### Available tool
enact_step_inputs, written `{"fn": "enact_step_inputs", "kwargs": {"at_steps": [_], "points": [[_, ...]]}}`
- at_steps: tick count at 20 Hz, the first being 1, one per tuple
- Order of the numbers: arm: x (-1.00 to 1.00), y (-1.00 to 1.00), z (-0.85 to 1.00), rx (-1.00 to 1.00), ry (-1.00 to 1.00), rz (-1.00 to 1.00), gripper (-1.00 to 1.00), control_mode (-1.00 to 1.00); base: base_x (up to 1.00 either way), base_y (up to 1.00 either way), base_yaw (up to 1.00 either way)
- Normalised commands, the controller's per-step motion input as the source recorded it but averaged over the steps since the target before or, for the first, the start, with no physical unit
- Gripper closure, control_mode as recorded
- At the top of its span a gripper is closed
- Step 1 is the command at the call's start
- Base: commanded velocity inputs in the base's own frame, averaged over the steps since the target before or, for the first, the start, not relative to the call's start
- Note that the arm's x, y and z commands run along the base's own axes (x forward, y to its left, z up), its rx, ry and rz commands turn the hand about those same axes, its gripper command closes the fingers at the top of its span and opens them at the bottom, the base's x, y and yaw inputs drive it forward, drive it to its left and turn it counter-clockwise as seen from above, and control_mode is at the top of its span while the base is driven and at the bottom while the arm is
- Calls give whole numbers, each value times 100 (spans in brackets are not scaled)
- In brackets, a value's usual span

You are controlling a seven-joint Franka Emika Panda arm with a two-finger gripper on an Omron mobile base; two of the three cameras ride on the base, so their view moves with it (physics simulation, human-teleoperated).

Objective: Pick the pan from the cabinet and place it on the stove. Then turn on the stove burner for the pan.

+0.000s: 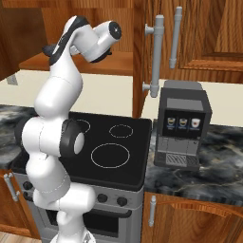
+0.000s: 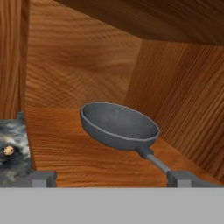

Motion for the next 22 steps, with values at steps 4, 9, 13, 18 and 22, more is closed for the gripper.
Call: {"fn": "enact_step_inputs", "kwargs": {"at_steps": [4, 9, 13, 18, 22], "points": [[3, 0, 0, 0, 0, 0, -100, -100, 0, 0, 0], [3, 0, 0, 0, 0, 0, -100, -100, 0, 0, 0], [4, 0, 0, 0, 0, 0, -100, -100, 0, 0, 0], [14, 0, 0, 0, 0, 0, -100, -100, 0, 0, 0], [17, 0, 0, 0, 0, 2, -100, -100, 0, 0, 0]]}}
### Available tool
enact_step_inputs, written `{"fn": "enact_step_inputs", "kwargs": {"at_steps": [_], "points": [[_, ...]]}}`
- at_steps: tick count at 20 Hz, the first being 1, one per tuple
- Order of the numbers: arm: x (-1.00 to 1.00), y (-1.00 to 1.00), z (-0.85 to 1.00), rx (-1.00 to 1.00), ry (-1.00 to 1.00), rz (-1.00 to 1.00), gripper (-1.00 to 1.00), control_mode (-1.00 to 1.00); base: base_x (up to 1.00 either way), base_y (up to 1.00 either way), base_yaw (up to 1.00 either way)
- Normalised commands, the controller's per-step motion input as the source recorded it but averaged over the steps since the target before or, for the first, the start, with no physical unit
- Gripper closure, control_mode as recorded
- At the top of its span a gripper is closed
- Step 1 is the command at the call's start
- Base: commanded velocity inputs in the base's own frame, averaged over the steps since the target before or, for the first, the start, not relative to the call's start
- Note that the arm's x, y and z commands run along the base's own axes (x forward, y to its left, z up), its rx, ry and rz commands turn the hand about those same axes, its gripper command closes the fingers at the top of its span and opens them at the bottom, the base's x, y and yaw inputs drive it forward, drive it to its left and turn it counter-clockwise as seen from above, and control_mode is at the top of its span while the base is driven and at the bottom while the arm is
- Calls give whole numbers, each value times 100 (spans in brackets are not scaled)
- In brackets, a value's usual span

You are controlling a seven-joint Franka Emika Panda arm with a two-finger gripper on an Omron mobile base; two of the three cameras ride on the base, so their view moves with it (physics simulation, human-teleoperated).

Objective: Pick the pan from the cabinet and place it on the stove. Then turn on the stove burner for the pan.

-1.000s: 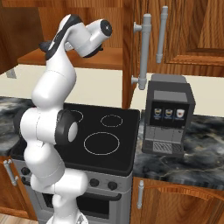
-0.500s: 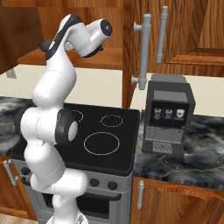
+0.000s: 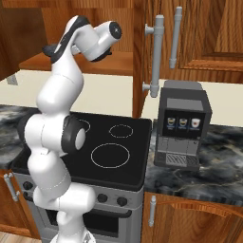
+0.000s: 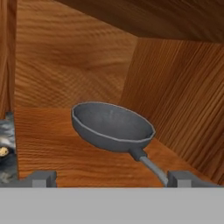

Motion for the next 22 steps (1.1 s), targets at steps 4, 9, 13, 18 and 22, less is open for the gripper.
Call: {"fn": "enact_step_inputs", "kwargs": {"at_steps": [4, 9, 13, 18, 22], "points": [[4, 0, -4, 0, 0, 3, -100, -100, 0, 0, 0], [0, 0, -16, 0, 0, 7, -100, -100, 0, 0, 0], [4, 7, -18, -5, 3, 9, -100, -100, 0, 0, 0], [3, 23, -8, -5, 0, 5, -100, -100, 0, 0, 0], [0, 24, 0, -7, -1, 0, -100, -100, 0, 0, 0]]}}
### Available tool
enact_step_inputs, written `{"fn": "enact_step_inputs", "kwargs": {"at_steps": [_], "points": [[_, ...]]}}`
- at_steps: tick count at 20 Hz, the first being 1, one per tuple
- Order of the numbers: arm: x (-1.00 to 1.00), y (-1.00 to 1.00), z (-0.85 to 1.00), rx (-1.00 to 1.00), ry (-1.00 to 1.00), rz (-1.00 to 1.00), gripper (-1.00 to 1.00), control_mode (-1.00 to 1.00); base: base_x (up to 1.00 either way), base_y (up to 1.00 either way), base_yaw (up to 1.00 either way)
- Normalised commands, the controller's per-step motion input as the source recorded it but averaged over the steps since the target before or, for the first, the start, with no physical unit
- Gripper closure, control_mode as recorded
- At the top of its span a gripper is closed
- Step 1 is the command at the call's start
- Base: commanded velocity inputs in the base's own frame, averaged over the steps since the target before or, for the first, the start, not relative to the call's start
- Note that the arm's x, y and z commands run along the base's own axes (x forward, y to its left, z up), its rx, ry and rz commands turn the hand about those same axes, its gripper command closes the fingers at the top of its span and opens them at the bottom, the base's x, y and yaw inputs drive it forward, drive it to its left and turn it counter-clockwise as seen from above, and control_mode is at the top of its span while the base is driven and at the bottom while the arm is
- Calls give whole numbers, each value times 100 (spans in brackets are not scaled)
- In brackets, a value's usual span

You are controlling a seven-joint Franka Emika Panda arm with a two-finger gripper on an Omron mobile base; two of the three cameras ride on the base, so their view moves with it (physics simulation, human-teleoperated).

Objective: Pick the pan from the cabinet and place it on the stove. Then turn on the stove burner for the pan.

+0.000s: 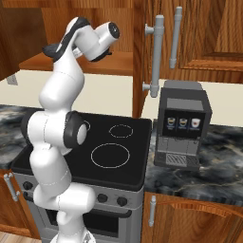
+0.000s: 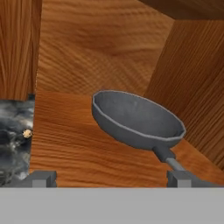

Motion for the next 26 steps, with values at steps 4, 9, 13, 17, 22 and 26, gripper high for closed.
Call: {"fn": "enact_step_inputs", "kwargs": {"at_steps": [4, 9, 13, 17, 22, 26], "points": [[9, 5, 0, -5, 0, 0, -100, -100, 0, 0, 0], [22, 0, 0, -2, 0, 0, -100, -100, 0, 0, 0], [35, 0, 0, -1, 0, 0, -100, -100, 0, 0, 0], [37, 0, -3, -3, 0, 0, -100, -100, 0, 0, 0], [28, 0, -13, -6, 1, 1, -100, -100, 0, 0, 0], [20, 0, -19, -7, 0, 1, -100, -100, 0, 0, 0]]}}
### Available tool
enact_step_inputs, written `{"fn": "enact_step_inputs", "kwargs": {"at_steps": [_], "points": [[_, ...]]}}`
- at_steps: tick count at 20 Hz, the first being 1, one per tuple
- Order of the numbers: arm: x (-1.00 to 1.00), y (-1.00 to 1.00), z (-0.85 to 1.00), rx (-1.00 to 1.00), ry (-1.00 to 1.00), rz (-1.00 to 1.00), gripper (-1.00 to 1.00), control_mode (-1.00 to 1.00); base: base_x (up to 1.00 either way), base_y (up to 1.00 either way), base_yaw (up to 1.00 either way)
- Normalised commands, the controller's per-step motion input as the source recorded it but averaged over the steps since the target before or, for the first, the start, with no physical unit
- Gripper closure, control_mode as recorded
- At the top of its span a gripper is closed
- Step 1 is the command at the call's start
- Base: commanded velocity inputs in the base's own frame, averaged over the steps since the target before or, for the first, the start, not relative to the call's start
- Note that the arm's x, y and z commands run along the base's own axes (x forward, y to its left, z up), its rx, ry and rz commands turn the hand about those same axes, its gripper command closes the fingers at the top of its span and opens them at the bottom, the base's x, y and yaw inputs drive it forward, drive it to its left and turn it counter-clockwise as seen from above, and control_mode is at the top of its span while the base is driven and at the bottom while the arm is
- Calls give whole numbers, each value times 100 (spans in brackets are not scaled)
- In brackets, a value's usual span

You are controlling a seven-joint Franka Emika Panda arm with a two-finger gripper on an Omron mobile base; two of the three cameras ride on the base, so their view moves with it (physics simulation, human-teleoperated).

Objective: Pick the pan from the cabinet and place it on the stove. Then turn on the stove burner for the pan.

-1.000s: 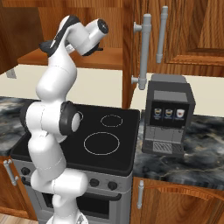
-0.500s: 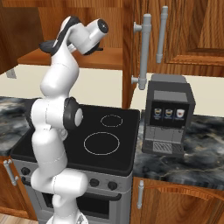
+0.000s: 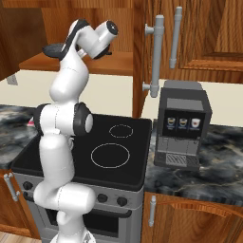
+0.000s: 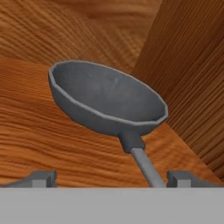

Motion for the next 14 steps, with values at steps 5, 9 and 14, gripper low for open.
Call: {"fn": "enact_step_inputs", "kwargs": {"at_steps": [5, 9, 14], "points": [[22, 0, -19, -6, 0, 1, -100, -100, 0, 0, 0], [24, 0, -20, -5, 0, 0, -100, -100, 0, 0, 0], [26, 0, -15, -4, 0, 0, -100, -100, 0, 0, 0]]}}
